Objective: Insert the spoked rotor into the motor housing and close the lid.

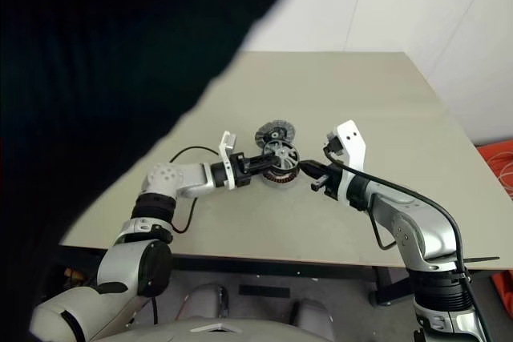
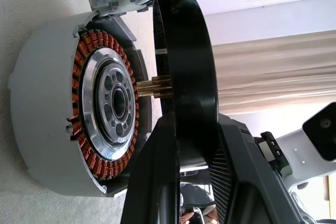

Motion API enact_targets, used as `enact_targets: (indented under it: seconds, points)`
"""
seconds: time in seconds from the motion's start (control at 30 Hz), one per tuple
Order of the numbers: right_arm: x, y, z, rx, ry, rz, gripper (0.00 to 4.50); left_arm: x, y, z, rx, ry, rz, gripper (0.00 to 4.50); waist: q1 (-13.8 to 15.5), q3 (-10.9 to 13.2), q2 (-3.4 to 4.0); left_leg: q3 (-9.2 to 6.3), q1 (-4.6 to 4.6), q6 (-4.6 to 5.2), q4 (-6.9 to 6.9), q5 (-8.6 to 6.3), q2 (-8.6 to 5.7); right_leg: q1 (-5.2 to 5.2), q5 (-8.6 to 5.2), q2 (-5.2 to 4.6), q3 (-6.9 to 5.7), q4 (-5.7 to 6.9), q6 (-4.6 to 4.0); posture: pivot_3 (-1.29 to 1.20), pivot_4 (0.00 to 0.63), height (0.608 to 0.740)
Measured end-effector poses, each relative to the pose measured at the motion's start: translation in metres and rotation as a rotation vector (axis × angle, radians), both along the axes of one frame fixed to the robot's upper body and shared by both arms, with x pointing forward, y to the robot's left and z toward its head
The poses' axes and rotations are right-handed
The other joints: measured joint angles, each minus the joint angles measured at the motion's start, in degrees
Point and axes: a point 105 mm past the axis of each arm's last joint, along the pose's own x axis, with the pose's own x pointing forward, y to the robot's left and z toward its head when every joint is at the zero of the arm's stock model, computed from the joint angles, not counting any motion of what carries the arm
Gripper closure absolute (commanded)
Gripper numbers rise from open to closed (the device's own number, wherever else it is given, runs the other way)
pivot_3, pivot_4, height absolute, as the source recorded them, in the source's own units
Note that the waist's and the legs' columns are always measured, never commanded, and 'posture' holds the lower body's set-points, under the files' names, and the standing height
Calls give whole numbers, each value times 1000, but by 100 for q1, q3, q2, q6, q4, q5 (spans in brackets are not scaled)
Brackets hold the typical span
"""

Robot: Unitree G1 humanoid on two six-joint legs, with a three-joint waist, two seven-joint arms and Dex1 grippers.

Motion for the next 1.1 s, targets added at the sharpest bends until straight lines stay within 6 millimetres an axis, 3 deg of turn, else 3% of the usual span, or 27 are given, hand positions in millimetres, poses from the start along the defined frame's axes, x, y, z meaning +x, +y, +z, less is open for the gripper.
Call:
enact_targets:
  seconds: [0.53,0.57,0.63,0.93,1.1]
  points:
    - [2,1,1,2,-9,-14,4500,2,1,-1,13,-43,23,4088,-4,3,2,-1,0,2,-2,-1,1,-2,-7,0,0,-1,12,0,0,740]
    - [3,1,2,2,-11,-15,4500,2,1,-1,16,-47,22,3370,-4,3,2,-1,0,2,-2,-1,1,-2,-10,0,0,-1,17,0,0,740]
    - [3,1,2,1,-12,-18,4500,2,2,-1,22,-49,22,2875,-4,3,3,-1,0,2,-2,-2,1,-2,-12,0,0,-1,21,0,0,740]
    - [3,2,3,5,-17,-17,4500,-5,1,-4,23,3,-22,2875,-5,4,4,-1,-1,2,-3,-1,0,-3,-9,0,0,-3,15,0,0,740]
    - [3,2,3,5,-18,-17,4500,-7,6,4,29,-28,-39,2875,-15,6,5,-1,-1,2,-4,-2,2,-4,-9,0,0,-3,14,0,0,740]
